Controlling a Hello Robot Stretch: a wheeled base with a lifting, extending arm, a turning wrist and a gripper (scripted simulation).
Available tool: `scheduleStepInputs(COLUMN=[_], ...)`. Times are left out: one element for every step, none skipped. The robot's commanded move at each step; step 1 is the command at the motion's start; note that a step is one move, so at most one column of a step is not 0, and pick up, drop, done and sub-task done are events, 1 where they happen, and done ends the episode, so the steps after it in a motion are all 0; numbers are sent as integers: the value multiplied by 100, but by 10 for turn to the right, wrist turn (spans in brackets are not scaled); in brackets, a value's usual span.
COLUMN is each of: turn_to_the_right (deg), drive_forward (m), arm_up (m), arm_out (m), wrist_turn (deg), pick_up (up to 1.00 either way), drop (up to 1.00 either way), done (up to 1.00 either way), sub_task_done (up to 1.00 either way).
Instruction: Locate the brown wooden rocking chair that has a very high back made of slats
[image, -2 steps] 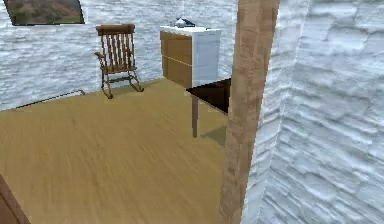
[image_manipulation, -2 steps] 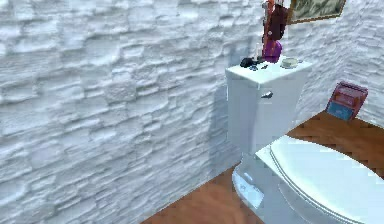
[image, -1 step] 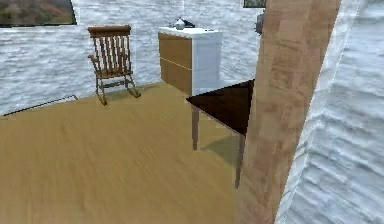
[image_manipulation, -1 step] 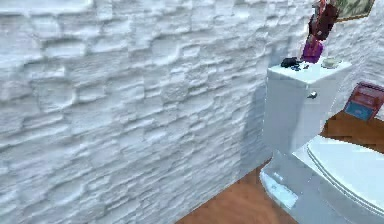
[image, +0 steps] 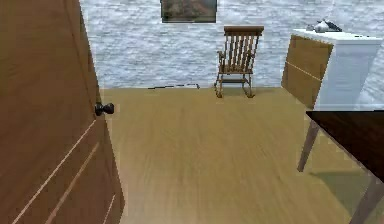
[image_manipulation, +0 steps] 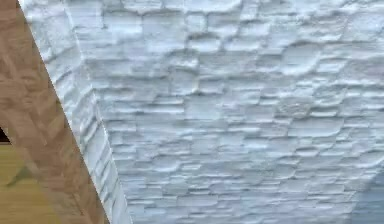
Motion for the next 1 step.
scheduleStepInputs(turn_to_the_right=[0], drive_forward=[100], arm_up=[0], arm_out=[0], wrist_turn=[0], pick_up=[0], drop=[0], done=[0], sub_task_done=[0])
